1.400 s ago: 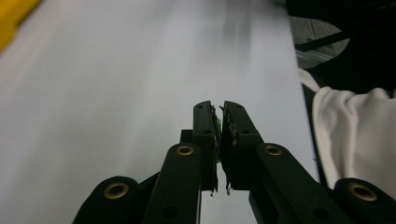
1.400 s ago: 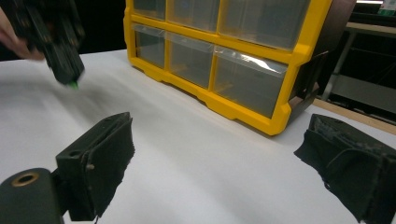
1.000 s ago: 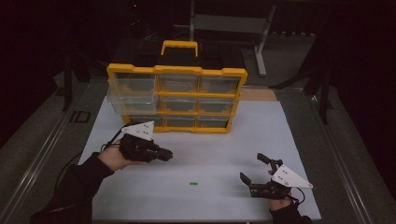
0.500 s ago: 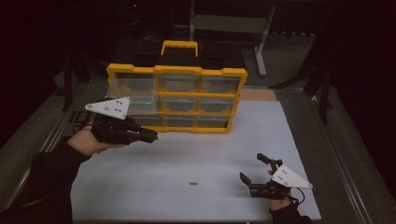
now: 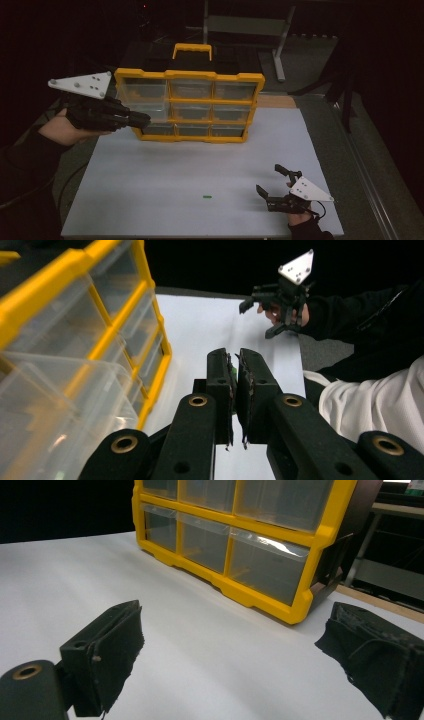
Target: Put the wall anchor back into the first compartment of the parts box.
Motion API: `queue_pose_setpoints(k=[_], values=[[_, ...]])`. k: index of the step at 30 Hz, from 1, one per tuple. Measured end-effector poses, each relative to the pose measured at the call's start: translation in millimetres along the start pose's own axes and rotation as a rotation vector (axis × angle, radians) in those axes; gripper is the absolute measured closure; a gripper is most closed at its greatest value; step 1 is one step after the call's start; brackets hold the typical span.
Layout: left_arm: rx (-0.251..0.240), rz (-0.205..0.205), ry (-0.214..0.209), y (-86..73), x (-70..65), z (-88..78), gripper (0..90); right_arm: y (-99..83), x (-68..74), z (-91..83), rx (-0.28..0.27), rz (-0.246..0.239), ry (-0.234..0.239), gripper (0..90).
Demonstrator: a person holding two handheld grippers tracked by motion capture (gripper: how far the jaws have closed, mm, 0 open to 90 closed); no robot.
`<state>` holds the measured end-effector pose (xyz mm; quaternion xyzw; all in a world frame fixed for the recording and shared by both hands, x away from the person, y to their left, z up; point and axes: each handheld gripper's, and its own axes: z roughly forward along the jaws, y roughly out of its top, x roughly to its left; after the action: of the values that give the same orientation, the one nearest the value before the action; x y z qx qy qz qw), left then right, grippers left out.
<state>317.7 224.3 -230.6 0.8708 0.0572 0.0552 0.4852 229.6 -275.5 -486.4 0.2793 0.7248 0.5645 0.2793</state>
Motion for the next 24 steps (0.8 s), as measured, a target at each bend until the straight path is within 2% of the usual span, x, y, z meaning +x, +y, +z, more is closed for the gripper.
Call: queue_pose_setpoints(k=[7, 10, 13, 15, 16, 21, 24], values=[[-0.038, 0.004, 0.03, 10.1, 12.7, -16.9, 83.2, -0.2, -0.3, -0.6, -0.002, 0.002, -0.004, 8.1], [-0.051, -0.001, 0.058, 15.0, 21.8, -24.3, 83.2, 0.1, -0.1, -0.5, -0.003, -0.005, -0.002, 8.1], [-0.05, -0.016, 0.089, 15.8, 29.8, -26.1, 83.2, 0.0, -0.1, -0.5, -0.004, 0.001, -0.004, 8.1], [-0.052, -0.024, 0.095, 15.7, 32.6, -26.4, 83.2, -0.1, -0.2, -0.5, -0.003, 0.002, -0.004, 8.1], [-0.049, -0.034, 0.115, 15.5, 37.9, -26.6, 83.2, -0.2, -0.1, -0.3, -0.002, -0.001, -0.002, 8.1], [-0.05, -0.062, 0.137, 14.2, 48.2, -27.0, 83.2, -0.4, -0.2, -0.3, -0.001, 0.001, -0.001, 8.1], [-0.027, -0.089, 0.169, 11.9, 56.3, -25.6, 83.2, -0.5, -0.2, -0.5, -0.001, 0.005, -0.001, 8.1]])
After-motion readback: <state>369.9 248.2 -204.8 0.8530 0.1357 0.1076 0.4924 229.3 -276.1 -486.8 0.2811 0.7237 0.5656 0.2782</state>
